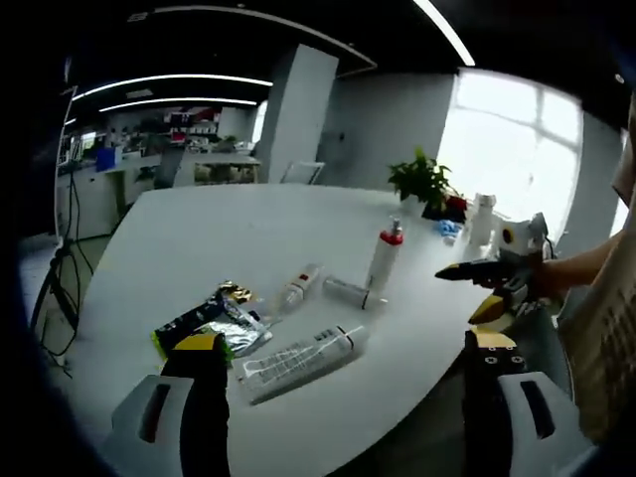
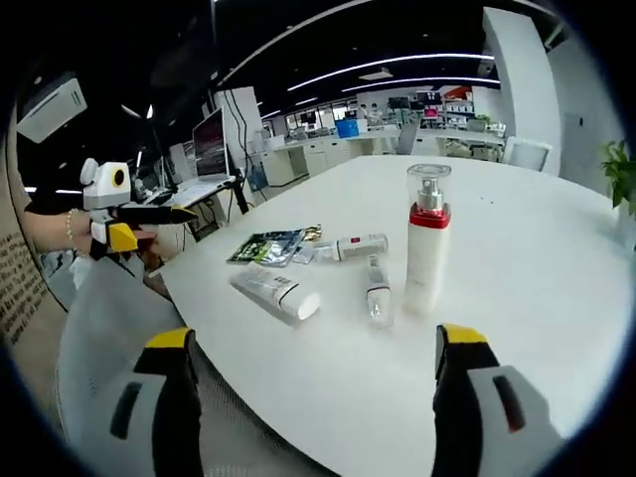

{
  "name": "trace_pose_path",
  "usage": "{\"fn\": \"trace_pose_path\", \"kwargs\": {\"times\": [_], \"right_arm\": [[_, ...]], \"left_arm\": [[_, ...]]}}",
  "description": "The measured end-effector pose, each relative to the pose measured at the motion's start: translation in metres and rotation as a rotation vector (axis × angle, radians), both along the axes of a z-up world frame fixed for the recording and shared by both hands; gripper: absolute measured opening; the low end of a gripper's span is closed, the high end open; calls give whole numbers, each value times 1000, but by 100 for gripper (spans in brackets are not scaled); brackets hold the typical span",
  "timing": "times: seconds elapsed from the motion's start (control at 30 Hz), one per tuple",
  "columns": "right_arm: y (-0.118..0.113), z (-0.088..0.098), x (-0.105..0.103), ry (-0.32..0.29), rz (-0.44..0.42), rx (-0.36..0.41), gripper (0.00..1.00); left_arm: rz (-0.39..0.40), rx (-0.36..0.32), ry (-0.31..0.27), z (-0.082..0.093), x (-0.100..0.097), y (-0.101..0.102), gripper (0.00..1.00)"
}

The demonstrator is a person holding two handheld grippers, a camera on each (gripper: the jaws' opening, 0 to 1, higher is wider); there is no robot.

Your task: Arrange the skincare products in the storage area until every visible bottle or jar stands upright without overlapping.

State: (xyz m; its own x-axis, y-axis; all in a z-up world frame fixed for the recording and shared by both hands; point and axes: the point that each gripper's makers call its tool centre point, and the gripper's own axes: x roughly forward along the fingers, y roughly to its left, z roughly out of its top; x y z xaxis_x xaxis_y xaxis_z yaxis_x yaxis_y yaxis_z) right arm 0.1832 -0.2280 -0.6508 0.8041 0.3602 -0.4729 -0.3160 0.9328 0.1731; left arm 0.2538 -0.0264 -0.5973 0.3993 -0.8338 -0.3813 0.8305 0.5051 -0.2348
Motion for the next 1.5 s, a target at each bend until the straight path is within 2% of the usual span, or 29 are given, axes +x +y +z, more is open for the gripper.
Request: {"fn": "trace_pose_path", "kwargs": {"times": [0.23,0.47,0.67,0.87,1.17,1.37,1.4,1.5], "right_arm": [[8,11,-5,-19,-29,25,100],[11,15,-8,-28,-54,36,99],[15,15,-4,-18,-34,8,99],[23,13,3,5,34,-55,99],[43,1,25,61,143,-127,96],[72,-7,45,80,256,-191,94],[77,-11,48,89,299,-221,93],[91,-18,55,106,386,-245,92]], "left_arm": [[43,11,23,-5,-8,21,96],[67,-9,24,-3,-5,23,94],[71,-28,24,-2,-5,25,93],[59,-21,14,-3,-7,24,93],[57,-38,46,-6,-8,27,92],[51,-20,25,-7,-9,27,90],[33,-19,21,-7,-11,26,90],[-23,6,17,-11,-19,20,90]]}}
